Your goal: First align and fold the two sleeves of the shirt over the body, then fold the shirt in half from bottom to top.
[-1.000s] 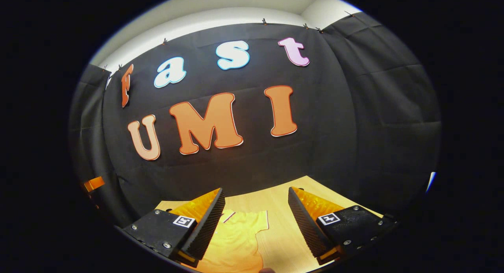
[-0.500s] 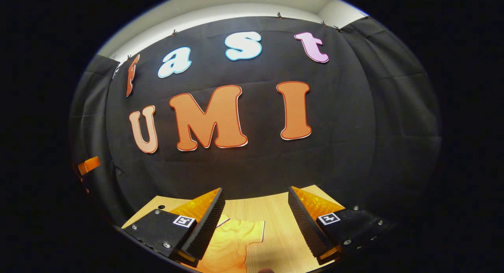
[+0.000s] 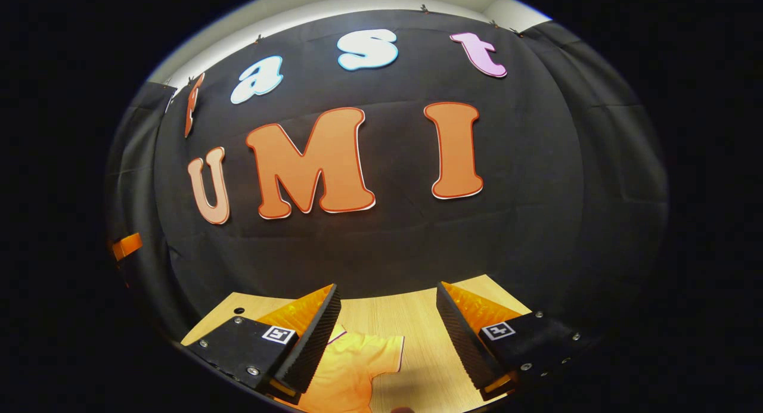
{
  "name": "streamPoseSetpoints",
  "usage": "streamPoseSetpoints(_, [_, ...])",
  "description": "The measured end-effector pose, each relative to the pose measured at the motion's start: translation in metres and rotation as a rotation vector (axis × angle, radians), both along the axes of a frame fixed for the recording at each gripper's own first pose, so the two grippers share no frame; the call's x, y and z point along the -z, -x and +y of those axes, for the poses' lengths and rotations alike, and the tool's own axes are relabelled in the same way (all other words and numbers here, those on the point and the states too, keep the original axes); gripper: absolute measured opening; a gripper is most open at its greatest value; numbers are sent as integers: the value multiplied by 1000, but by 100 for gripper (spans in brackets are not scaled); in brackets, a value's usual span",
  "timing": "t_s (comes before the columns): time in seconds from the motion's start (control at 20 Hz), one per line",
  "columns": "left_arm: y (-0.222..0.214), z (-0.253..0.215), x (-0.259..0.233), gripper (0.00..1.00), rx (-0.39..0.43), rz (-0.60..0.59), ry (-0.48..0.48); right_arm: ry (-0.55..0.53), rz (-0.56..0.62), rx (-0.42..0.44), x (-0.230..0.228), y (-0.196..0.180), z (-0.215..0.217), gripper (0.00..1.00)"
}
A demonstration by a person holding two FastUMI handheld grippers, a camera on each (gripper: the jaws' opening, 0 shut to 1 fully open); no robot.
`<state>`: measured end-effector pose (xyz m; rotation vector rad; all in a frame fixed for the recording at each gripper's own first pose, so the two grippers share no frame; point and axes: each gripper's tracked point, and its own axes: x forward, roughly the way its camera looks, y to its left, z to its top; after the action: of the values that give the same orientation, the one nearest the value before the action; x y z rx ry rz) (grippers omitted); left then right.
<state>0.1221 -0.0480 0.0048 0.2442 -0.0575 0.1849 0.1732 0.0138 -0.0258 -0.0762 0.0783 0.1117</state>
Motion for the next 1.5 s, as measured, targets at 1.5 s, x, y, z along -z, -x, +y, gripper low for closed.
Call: streamPoseSetpoints(1.5, [-39, 121, 70, 98, -147, 172, 64, 302, 1095, 190, 332, -139, -31, 100])
